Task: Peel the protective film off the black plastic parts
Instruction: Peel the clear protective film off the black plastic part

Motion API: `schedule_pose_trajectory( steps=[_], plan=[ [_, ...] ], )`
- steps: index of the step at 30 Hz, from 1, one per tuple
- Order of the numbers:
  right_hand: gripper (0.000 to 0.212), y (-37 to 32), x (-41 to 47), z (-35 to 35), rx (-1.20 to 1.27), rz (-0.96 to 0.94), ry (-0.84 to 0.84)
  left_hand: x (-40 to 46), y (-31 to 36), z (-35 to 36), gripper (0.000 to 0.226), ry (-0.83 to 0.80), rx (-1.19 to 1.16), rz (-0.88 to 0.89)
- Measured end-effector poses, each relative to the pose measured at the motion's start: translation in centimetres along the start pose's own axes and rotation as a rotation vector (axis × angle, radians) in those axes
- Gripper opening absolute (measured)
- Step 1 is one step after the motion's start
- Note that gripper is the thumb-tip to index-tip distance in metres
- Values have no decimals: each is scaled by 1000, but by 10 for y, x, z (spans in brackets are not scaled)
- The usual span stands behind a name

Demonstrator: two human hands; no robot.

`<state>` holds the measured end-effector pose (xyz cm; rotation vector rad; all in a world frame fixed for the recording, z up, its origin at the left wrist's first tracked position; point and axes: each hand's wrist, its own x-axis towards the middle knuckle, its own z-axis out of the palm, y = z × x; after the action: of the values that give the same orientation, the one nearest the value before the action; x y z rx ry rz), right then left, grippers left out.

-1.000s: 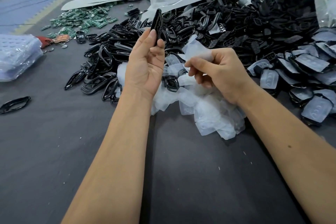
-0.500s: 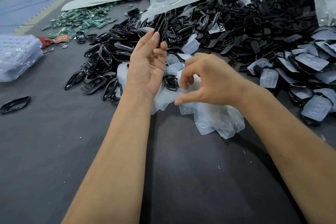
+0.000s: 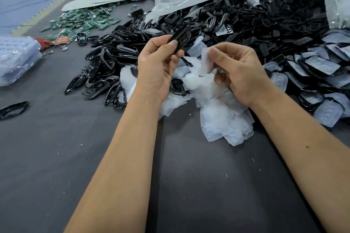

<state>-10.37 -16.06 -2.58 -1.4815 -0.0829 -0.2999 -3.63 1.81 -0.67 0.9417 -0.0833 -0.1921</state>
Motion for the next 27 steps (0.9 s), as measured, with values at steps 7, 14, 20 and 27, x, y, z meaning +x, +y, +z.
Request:
schedule_pose_trajectory(
  steps=[7, 14, 20, 27],
  plan=[
    [14, 2, 2, 2, -171, -97, 198, 0, -14, 2, 19, -37, 302, 92],
    [15, 6, 6, 0, -153, -124, 287, 1, -23, 1, 22, -42, 525, 192],
    [9, 4, 5, 3, -183, -167, 298, 4, -27, 1, 26, -53, 561, 212],
    [7, 2, 4, 7, -171, -178, 288, 4, -29, 0, 23, -65, 558, 195]
  ],
)
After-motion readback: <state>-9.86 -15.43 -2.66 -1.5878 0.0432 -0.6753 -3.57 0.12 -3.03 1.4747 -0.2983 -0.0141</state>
